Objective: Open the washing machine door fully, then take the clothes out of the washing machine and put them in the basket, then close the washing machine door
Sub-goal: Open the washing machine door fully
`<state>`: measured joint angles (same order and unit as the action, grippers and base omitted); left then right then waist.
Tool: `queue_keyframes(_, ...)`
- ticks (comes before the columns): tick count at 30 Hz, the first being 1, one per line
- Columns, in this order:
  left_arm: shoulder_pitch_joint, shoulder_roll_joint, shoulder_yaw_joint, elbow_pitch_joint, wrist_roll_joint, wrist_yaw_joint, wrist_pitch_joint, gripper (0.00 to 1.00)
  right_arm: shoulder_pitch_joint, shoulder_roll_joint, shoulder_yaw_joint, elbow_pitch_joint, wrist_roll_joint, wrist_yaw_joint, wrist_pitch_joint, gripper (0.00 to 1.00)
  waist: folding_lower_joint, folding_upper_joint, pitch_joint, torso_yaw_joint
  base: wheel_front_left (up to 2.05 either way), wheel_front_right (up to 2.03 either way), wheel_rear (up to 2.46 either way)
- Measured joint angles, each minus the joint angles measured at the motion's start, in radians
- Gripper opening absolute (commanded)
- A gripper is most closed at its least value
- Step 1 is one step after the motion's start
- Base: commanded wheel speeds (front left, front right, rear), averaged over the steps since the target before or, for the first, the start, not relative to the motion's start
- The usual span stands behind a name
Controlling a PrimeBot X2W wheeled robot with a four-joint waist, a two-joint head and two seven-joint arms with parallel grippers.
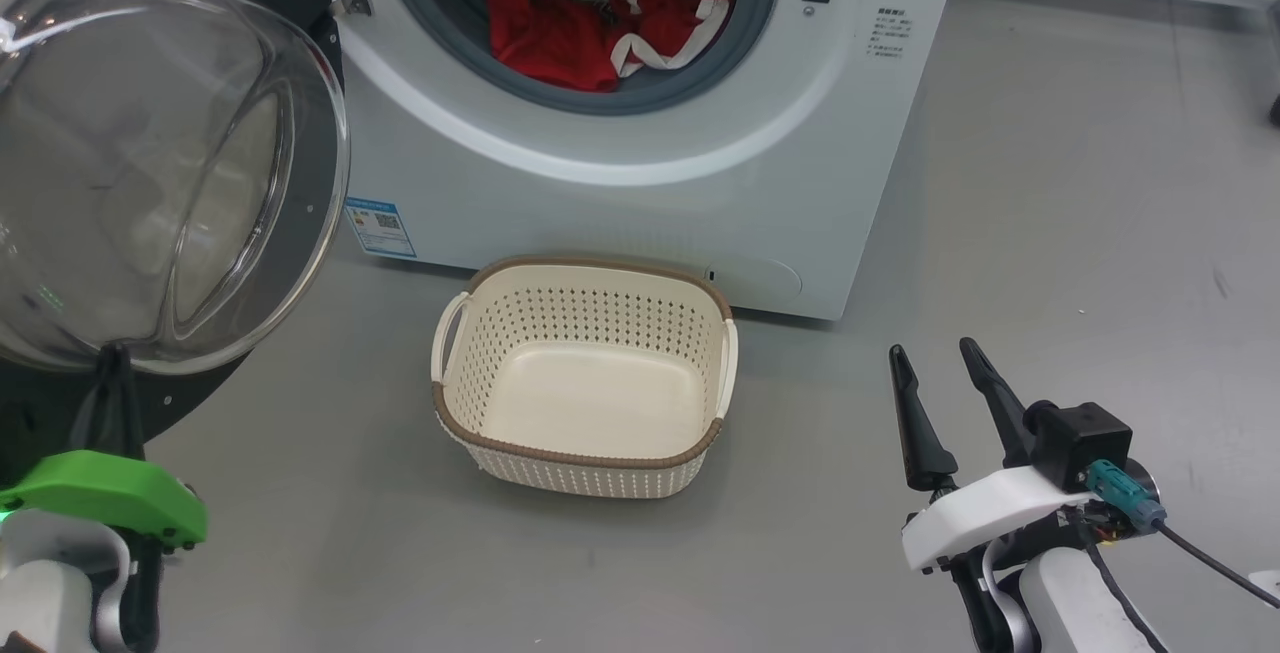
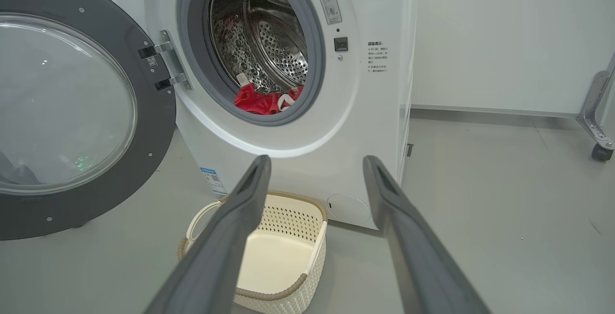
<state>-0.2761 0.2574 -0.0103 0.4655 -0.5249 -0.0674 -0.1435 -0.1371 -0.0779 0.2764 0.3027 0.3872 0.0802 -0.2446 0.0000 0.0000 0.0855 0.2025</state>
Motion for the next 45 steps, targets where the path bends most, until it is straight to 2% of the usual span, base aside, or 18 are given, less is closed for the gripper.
queue_keyframes(8,0.082,-0.031,-0.060,-0.061,0.016,-0.009,-0.007,0.00,0.025,0.003,-0.010,-0.006,0.000,0.000,0.000,1.00,0.0000,0.0000,-0.076,-0.055,0.00,0.00,0.00)
queue_keyframes(19,0.183,-0.080,-0.097,-0.146,0.025,-0.017,-0.035,0.00,0.039,0.007,-0.013,-0.035,0.000,0.001,-0.003,1.00,0.0000,0.0000,-0.121,-0.128,0.00,0.00,0.00)
queue_keyframes(20,0.193,-0.080,-0.099,-0.154,0.026,-0.017,-0.037,0.03,0.043,0.007,-0.013,-0.037,0.000,0.001,-0.003,1.00,0.0000,0.0000,-0.123,-0.133,0.00,0.00,0.00)
queue_keyframes(23,0.216,-0.081,-0.116,-0.171,0.045,-0.017,-0.047,1.00,0.045,0.007,-0.015,-0.042,0.000,0.001,-0.003,1.00,0.0000,0.0000,-0.126,-0.149,0.00,0.00,0.00)
queue_keyframes(36,0.267,-0.098,-0.139,-0.222,0.069,-0.015,-0.065,1.00,0.066,0.008,-0.038,-0.063,-0.001,0.000,-0.003,1.00,0.0000,0.0000,-0.121,-0.199,0.00,0.00,0.00)
queue_keyframes(45,0.279,-0.109,-0.147,-0.242,0.078,-0.007,-0.069,1.00,0.079,0.007,-0.048,-0.076,-0.002,0.000,-0.003,1.00,0.0000,0.0000,-0.116,-0.205,0.00,0.00,0.00)
